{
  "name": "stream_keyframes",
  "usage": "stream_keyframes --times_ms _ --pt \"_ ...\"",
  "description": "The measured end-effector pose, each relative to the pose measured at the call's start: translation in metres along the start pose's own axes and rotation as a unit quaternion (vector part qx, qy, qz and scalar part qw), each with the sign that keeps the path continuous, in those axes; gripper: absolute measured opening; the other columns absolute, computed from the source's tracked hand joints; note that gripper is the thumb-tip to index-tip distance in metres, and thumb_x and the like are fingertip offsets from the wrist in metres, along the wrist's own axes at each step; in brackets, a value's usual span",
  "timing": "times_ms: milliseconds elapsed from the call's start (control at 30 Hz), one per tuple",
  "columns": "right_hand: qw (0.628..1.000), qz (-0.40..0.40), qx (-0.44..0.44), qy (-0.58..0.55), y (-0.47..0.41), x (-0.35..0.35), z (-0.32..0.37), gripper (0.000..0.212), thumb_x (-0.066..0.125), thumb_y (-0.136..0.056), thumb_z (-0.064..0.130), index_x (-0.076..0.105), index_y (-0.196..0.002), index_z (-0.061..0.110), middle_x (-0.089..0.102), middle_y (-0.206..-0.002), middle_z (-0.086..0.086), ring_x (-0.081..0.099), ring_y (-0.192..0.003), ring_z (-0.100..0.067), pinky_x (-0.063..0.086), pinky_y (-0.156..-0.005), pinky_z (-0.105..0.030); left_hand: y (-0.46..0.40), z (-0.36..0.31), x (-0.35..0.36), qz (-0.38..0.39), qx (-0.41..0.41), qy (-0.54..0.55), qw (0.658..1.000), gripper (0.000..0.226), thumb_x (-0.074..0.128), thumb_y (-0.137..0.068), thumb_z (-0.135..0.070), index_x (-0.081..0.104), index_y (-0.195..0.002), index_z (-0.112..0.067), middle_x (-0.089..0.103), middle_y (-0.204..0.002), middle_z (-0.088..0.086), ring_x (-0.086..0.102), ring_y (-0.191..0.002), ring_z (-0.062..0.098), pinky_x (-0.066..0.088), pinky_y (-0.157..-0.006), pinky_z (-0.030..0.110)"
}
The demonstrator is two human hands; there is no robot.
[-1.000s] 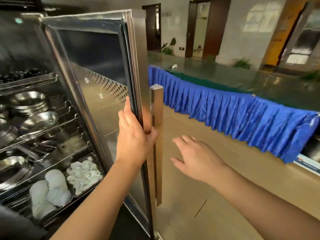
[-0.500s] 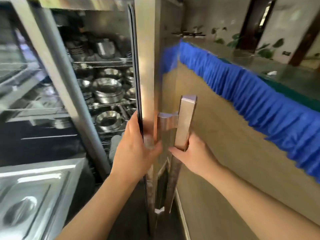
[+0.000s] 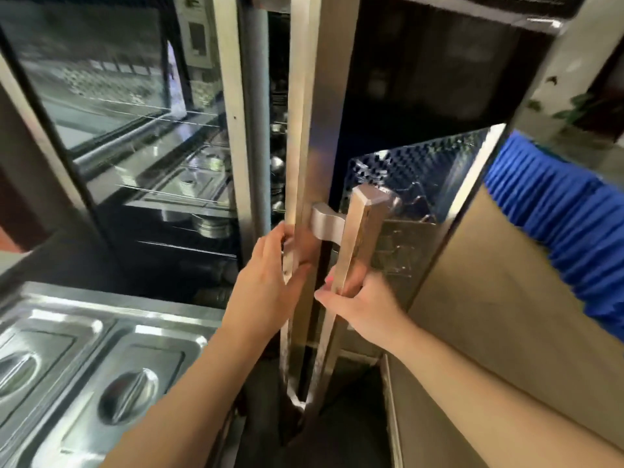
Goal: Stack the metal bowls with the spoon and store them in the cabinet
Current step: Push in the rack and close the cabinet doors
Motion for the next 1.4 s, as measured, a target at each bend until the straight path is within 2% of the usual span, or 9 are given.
stream_keyframes --times_ms 200,400,500,567,667,900,1067,1233,1400 --pt "0.998 0.027 -0.045 -0.033 -0.084 0.046 0.02 0.016 0.078 -0.079 0.028 0.065 -0.072 0.02 0.063 -0.066 0.0 0.065 -0.07 -0.01 0.051 -0.065 -0.017 -0.069 0.058 -0.003 0.012 -0.017 0.006 1.0 0.057 0.062 -0.093 -0.038 0.034 -0.142 -0.031 0.053 -0.139 -0.005 0.063 -0.112 0.019 0.05 -0.085 0.029" --pt "0.993 0.008 -0.071 -0.096 -0.162 0.071 0.047 0.022 0.077 -0.082 0.012 0.061 -0.075 0.0 0.061 -0.074 -0.023 0.065 -0.079 -0.036 0.057 -0.082 -0.053 -0.143 0.111 -0.011 0.034 0.018 -0.044 0.998 0.056 0.054 -0.095 -0.051 0.04 -0.143 -0.025 0.057 -0.135 -0.002 0.065 -0.102 0.014 0.045 -0.073 0.017" --pt "0.991 0.006 -0.072 -0.114 -0.195 0.081 0.049 0.029 0.077 -0.082 0.014 0.057 -0.075 -0.005 0.057 -0.074 -0.032 0.059 -0.077 -0.046 0.052 -0.081 -0.055 -0.179 0.136 -0.016 0.018 0.038 -0.067 0.997 0.059 0.04 -0.099 -0.055 0.04 -0.146 -0.02 0.055 -0.139 0.004 0.061 -0.117 0.02 0.05 -0.086 0.03" --pt "0.992 0.002 -0.07 -0.107 -0.214 0.087 0.047 0.031 0.078 -0.082 0.015 0.056 -0.072 -0.004 0.058 -0.07 -0.027 0.059 -0.071 -0.04 0.053 -0.075 -0.046 -0.203 0.153 -0.019 -0.009 0.043 -0.079 0.996 0.057 0.036 -0.101 -0.051 0.04 -0.147 -0.016 0.054 -0.14 0.008 0.057 -0.123 0.025 0.052 -0.093 0.04" --pt "0.992 0.006 -0.063 -0.112 -0.24 0.093 0.043 0.029 0.081 -0.081 0.017 0.058 -0.063 0.012 0.059 -0.059 -0.003 0.059 -0.06 -0.016 0.05 -0.063 -0.024 -0.237 0.177 -0.016 -0.052 0.05 -0.132 0.989 0.057 0.044 -0.101 -0.043 0.037 -0.149 -0.015 0.049 -0.145 0.01 0.049 -0.129 0.029 0.049 -0.102 0.047" --pt "0.991 0.038 -0.109 -0.068 -0.293 0.088 0.044 0.02 0.081 -0.072 0.038 0.063 -0.064 0.033 0.067 -0.063 0.011 0.068 -0.067 -0.011 0.056 -0.067 -0.032 -0.285 0.207 0.011 -0.073 -0.016 -0.26 0.963 0.075 0.036 -0.097 -0.058 0.008 -0.159 -0.025 0.012 -0.168 0.011 0.009 -0.154 0.033 0.019 -0.118 0.052" --pt "0.994 0.022 -0.097 -0.046 -0.317 0.095 0.034 0.027 0.076 -0.069 0.052 0.07 -0.083 0.03 0.072 -0.075 0.009 0.07 -0.072 -0.009 0.062 -0.071 -0.04 -0.301 0.221 0.035 -0.077 -0.02 -0.294 0.952 0.077 0.029 -0.099 -0.059 -0.009 -0.16 -0.028 -0.002 -0.169 0.01 -0.012 -0.154 0.031 0.014 -0.121 0.054" --pt "0.994 -0.006 -0.101 -0.048 -0.337 0.101 0.029 0.036 0.072 -0.069 0.055 0.07 -0.099 0.035 0.074 -0.085 0.016 0.07 -0.08 -0.001 0.06 -0.07 -0.026 -0.305 0.239 0.048 -0.086 -0.02 -0.314 0.945 0.075 0.027 -0.102 -0.057 -0.004 -0.161 -0.023 -0.012 -0.169 0.011 -0.013 -0.154 0.032 0.011 -0.119 0.059" --pt "0.989 -0.032 -0.115 -0.09 -0.347 0.106 0.029 0.021 0.071 -0.071 0.051 0.066 -0.091 0.054 0.071 -0.088 0.03 0.068 -0.082 0.006 0.05 -0.06 -0.007 -0.31 0.249 0.054 -0.093 -0.011 -0.313 0.945 0.073 0.027 -0.103 -0.055 -0.003 -0.161 -0.022 -0.014 -0.169 0.009 -0.013 -0.154 0.033 0.015 -0.117 0.064"
Point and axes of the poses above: each hand's wrist, its own y-axis away from the middle knuckle, its own x-axis out of the palm, z = x × y, the point moved 1 cm from there along -y, towards the middle knuckle
